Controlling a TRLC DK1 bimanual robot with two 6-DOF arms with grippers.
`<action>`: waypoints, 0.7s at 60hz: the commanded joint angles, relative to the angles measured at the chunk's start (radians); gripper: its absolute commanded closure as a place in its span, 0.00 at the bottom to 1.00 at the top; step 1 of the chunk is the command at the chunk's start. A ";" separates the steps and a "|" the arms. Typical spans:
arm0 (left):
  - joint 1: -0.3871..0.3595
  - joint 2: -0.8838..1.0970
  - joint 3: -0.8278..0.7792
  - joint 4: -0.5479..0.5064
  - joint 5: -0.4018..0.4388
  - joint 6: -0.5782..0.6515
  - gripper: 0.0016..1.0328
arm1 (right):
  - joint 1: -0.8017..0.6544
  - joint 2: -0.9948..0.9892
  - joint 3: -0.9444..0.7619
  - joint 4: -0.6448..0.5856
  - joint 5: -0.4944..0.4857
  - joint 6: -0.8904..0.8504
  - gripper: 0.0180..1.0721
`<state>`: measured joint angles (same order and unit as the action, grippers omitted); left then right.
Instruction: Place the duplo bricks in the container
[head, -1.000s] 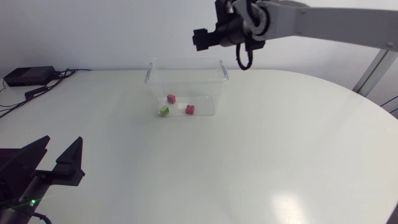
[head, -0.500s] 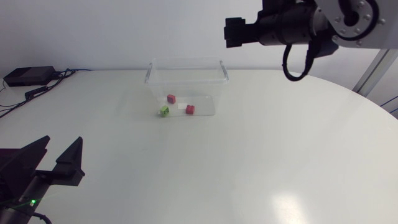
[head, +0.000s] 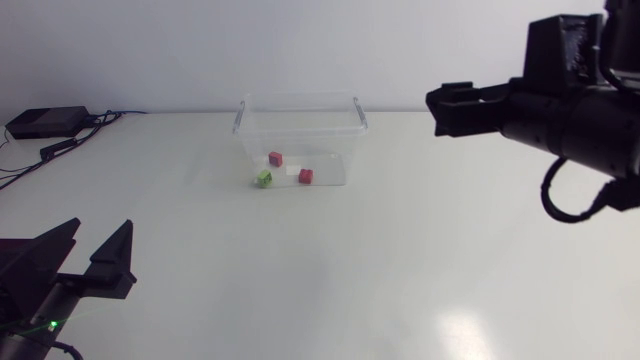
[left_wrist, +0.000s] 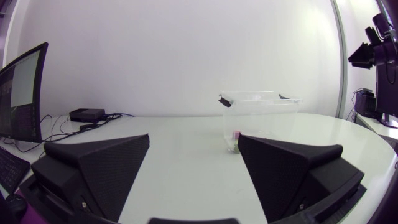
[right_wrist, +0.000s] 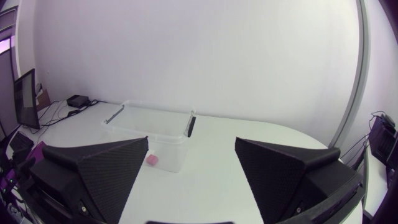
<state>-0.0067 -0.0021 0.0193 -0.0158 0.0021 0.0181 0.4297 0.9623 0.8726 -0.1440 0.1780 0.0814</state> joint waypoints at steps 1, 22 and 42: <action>0.007 -0.010 -0.018 0.008 0.003 -0.027 0.04 | -0.006 -0.096 -0.089 0.027 0.021 0.001 0.04; 0.007 -0.010 -0.018 0.008 0.003 -0.027 0.04 | -0.008 -0.530 -0.373 0.007 0.025 -0.068 0.04; 0.007 -0.006 -0.018 0.011 0.001 -0.024 0.04 | -0.156 -0.684 -0.550 0.055 -0.046 -0.072 0.04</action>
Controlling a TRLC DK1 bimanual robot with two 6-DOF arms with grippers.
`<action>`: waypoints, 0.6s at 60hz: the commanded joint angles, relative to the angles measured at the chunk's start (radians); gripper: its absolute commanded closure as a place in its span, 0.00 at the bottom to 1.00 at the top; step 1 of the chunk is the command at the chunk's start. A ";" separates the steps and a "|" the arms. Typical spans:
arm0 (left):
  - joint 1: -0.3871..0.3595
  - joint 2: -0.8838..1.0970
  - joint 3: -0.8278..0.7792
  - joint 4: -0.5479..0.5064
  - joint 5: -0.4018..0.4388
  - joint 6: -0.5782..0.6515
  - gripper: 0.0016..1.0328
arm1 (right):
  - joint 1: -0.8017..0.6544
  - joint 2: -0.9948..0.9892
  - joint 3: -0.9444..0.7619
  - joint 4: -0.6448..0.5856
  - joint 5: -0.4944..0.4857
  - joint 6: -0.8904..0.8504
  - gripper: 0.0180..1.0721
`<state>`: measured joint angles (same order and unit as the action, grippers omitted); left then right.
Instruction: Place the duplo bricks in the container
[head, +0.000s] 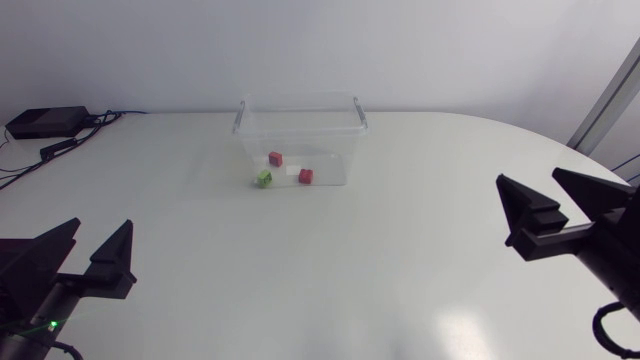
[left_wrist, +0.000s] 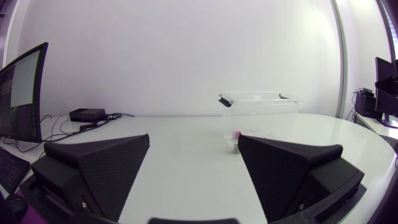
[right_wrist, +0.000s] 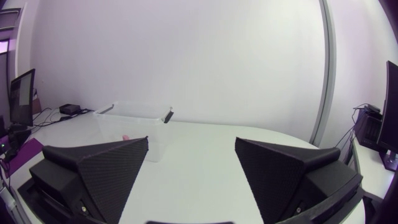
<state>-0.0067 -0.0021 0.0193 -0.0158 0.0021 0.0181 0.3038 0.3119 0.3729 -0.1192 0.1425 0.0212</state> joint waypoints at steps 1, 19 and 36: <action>0.007 -0.006 -0.018 0.011 0.001 -0.024 0.04 | -0.036 -0.040 -0.058 0.033 -0.014 -0.012 0.04; 0.007 -0.002 -0.019 0.013 -0.001 -0.021 0.04 | -0.174 -0.180 -0.220 0.077 -0.080 -0.017 0.04; 0.007 0.002 -0.019 0.016 -0.002 -0.018 0.04 | -0.300 -0.308 -0.369 0.118 -0.141 -0.021 0.04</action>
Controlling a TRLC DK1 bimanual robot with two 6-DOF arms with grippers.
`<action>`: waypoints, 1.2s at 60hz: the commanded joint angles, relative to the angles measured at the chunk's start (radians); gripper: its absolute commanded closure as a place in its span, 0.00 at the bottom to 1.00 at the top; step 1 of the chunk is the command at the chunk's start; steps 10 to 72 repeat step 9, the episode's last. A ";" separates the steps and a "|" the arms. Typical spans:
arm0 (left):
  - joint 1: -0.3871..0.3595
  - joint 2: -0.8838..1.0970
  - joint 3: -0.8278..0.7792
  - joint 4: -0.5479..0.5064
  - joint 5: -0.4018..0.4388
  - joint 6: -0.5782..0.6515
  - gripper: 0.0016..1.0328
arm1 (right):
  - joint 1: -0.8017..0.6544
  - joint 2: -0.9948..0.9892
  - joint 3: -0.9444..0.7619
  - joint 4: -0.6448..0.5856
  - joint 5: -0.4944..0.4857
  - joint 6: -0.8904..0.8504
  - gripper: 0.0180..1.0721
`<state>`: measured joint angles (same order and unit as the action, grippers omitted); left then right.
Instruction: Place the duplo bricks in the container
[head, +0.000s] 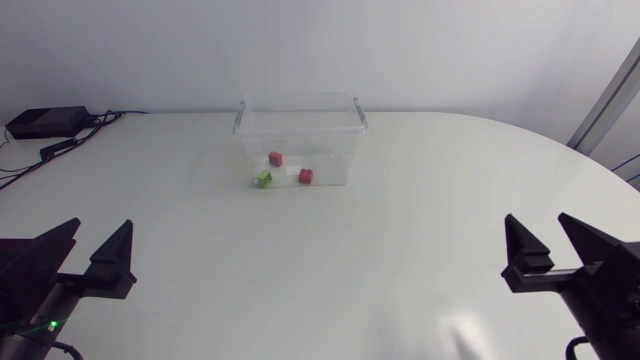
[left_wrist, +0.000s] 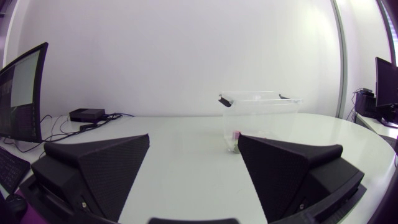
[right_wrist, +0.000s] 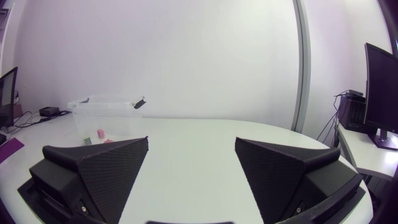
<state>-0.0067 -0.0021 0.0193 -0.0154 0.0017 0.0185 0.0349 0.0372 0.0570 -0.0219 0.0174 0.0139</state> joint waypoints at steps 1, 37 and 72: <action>0.007 0.002 -0.019 0.015 -0.002 -0.019 0.04 | -0.035 -0.037 -0.057 0.022 -0.017 -0.014 0.04; 0.007 0.002 -0.019 0.015 -0.002 -0.019 0.04 | -0.035 -0.037 -0.057 0.022 -0.017 -0.014 0.04; 0.007 0.002 -0.019 0.015 -0.002 -0.019 0.04 | -0.035 -0.037 -0.057 0.022 -0.017 -0.014 0.04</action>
